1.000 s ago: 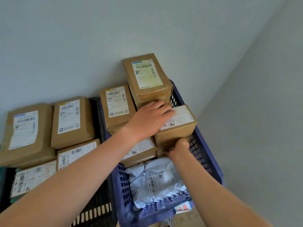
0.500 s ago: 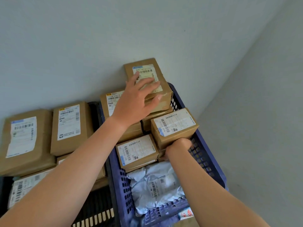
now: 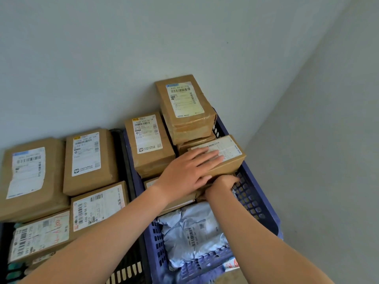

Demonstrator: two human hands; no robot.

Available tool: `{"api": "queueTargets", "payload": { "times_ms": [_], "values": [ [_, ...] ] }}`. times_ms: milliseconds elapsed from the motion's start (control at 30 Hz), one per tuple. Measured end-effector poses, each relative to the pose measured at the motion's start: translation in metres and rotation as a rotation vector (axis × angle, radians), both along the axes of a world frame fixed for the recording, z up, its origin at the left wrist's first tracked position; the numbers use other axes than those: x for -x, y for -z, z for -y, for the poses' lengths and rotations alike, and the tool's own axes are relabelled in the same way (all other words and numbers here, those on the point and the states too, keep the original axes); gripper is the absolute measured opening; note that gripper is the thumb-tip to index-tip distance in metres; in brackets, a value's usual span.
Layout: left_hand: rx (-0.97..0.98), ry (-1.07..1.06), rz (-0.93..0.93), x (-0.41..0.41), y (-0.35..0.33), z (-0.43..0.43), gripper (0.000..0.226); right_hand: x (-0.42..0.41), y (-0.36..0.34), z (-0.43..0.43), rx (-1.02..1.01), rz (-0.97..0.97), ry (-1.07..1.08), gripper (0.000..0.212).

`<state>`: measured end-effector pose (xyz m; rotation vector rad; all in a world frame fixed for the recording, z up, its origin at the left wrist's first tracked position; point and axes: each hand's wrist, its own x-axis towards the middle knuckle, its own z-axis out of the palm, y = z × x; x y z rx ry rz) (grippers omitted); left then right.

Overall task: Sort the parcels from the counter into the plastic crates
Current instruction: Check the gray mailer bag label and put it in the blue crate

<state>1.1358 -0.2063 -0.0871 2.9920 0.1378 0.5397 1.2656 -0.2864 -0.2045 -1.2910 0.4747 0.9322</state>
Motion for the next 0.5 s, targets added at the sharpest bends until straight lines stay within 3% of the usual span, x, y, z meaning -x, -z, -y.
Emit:
{"api": "queueTargets", "payload": {
  "times_ms": [33,133,333,433,500],
  "values": [
    [-0.002,-0.012,0.007,0.001,0.004,-0.001,0.062,0.009,-0.035,0.002,-0.005,-0.082,0.088,0.041],
    [0.038,-0.035,0.054,-0.003,0.01,0.007,0.061,0.016,-0.082,0.016,-0.039,-0.267,0.185,0.062],
    [0.058,-0.089,0.045,-0.002,0.009,0.016,0.061,0.02,-0.106,0.028,0.052,-0.265,0.051,0.068],
    [0.117,-0.08,0.023,-0.003,-0.001,0.018,0.062,0.017,-0.103,0.046,0.027,-0.171,-0.103,0.065],
    [0.138,-0.09,-0.003,-0.005,-0.009,0.019,0.061,0.014,-0.105,0.061,0.139,0.035,-0.305,0.065]
  ]
}}
